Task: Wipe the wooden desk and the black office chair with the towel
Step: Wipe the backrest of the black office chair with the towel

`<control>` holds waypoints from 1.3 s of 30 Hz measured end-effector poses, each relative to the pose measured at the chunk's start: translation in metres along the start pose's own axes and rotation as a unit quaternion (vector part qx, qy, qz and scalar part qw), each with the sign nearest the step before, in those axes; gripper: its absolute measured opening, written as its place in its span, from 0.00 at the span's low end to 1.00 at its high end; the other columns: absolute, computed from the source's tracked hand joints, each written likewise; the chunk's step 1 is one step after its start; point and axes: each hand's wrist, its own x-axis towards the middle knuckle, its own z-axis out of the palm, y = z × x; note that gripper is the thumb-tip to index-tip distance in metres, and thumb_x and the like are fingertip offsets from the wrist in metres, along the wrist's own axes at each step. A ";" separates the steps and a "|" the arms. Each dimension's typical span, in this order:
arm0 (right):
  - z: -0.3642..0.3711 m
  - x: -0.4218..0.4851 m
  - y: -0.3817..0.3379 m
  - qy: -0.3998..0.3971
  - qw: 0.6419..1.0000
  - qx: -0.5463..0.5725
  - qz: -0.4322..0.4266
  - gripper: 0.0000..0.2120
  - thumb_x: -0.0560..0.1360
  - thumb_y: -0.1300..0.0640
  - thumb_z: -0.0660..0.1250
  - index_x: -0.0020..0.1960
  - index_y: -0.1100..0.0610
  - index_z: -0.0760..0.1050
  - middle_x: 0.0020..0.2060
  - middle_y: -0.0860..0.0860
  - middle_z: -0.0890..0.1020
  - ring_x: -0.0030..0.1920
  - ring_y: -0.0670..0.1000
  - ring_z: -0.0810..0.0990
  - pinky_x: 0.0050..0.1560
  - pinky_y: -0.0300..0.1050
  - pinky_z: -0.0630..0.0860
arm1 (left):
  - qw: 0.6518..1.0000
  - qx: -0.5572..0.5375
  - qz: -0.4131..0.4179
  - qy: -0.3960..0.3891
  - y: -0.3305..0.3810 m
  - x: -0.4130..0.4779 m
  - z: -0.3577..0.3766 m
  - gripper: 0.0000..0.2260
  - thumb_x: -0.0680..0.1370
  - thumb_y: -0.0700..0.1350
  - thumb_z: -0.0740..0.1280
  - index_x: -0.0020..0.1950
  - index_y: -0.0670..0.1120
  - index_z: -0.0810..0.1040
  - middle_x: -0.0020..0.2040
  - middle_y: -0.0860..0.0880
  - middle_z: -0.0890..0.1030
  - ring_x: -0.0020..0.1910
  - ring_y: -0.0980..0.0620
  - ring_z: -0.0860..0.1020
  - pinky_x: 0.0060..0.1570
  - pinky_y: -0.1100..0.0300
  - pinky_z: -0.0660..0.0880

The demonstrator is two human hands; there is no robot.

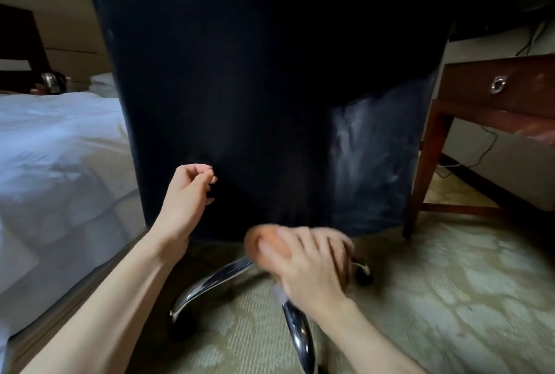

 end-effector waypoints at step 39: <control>-0.145 0.156 -0.002 0.241 0.960 -0.046 0.137 0.21 0.73 0.55 0.70 0.66 0.45 0.78 0.60 0.53 0.78 0.58 0.58 0.74 0.59 0.56 0.65 | 0.999 -0.005 -0.046 -0.013 -0.020 0.004 -0.008 0.28 0.85 0.59 0.59 0.84 0.56 0.57 0.83 0.61 0.53 0.81 0.59 0.54 0.81 0.46 0.54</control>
